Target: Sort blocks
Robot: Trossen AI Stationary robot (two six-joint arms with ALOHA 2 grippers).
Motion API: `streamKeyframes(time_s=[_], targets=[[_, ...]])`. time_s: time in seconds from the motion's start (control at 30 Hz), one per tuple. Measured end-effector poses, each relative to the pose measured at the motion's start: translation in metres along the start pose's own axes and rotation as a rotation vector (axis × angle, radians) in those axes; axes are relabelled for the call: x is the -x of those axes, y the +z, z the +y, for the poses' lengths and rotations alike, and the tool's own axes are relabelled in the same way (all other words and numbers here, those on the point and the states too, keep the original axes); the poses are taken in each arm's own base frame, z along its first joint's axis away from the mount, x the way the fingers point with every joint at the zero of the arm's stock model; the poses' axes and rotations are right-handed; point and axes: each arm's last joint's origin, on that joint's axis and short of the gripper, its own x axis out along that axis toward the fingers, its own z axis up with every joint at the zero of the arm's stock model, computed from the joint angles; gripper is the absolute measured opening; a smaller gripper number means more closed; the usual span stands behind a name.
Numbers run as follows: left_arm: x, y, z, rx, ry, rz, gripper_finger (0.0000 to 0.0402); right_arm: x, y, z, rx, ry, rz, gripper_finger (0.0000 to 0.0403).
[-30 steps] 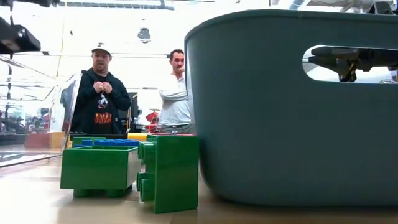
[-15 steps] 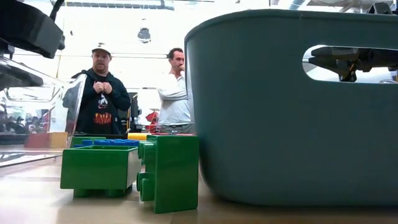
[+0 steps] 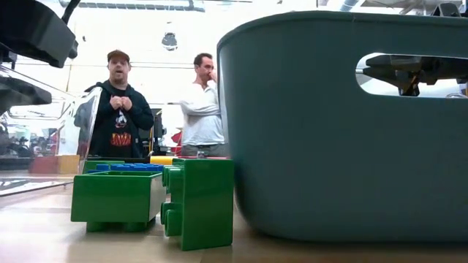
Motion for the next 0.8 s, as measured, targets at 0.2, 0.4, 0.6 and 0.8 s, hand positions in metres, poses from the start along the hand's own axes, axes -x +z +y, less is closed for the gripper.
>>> streamKeyframes(time_s=[0.2,0.4,0.6,0.8], targets=[[0.026,0.004,0.006,0.017,-0.131,0.029,0.02,0.0,0.0,0.0,0.0,0.0,0.0,0.0109],[0.08,0.008,0.023,0.016,-0.167,-0.068,0.02,0.0,0.0,0.0,0.001,0.0,0.001,0.0109],[0.12,0.02,0.069,0.05,-0.02,-0.174,0.0185,0.0,-0.001,0.0,0.006,-0.004,0.01,0.0109],[0.127,0.041,0.123,0.043,0.082,-0.167,0.0178,0.0,-0.002,-0.001,0.009,-0.006,0.016,0.0109]])
